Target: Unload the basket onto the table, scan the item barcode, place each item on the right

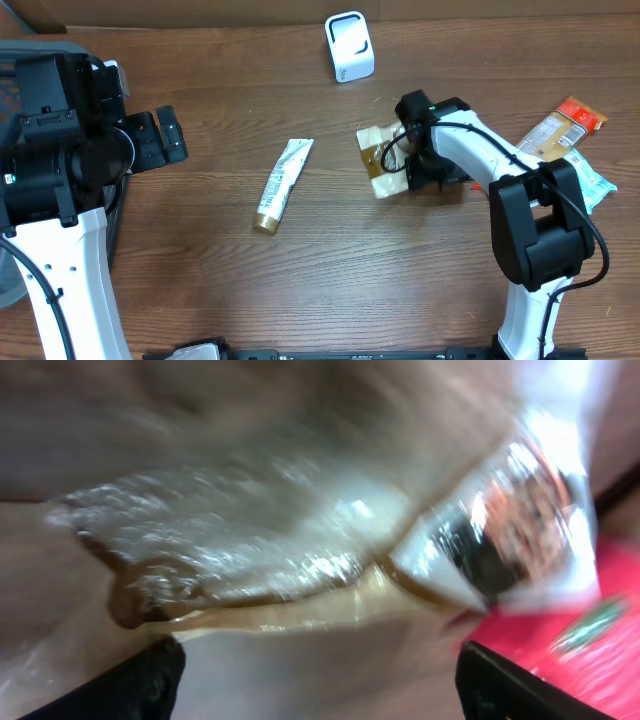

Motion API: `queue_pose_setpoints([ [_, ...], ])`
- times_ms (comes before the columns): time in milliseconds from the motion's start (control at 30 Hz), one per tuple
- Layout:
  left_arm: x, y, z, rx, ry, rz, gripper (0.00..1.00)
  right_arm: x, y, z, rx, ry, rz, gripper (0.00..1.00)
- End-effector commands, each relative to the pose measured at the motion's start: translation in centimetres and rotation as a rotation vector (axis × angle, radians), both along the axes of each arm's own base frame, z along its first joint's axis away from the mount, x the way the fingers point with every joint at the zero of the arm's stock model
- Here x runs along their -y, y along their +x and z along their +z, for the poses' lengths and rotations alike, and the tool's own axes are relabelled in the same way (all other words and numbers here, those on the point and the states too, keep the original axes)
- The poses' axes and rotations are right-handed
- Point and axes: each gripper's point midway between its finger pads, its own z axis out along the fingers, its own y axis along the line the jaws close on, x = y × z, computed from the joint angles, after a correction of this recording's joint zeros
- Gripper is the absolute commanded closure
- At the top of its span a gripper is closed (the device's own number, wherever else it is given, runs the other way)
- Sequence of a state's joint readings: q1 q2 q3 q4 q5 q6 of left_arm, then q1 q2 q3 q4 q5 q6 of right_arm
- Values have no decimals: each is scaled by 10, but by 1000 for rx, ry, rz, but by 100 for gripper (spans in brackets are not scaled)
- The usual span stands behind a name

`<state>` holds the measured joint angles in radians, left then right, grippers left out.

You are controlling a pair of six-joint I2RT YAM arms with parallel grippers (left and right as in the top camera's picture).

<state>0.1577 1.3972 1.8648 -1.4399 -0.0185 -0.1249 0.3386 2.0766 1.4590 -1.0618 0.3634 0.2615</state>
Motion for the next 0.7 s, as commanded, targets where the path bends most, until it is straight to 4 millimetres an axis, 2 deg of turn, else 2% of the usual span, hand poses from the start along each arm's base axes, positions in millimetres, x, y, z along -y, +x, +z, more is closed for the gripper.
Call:
queue_pose_setpoints([
  [0,0,1,-1,0,-10,4,1,25,40,19,175,-79,-70,9],
  [100,0,1,-1,0,-11,4,1,13,60,16,216,36,-34,9],
  [200,0,1,-1,0,-11,4,1,-1,69,20,237,151,-14,9],
  [300,0,1,-1,0,-11,4,0,-19,77,38,269,259,22,9],
  [433,0,1,-1,0,-11,4,1,-37,86,77,338,367,50,9],
  [500,0,1,-1,0,-11,4,0,-44,86,89,354,410,58,9],
  [600,0,1,-1,0,-11,4,0,-56,88,92,371,502,-18,11],
  [667,0,1,-1,0,-11,4,0,-59,93,87,396,547,-126,18],
])
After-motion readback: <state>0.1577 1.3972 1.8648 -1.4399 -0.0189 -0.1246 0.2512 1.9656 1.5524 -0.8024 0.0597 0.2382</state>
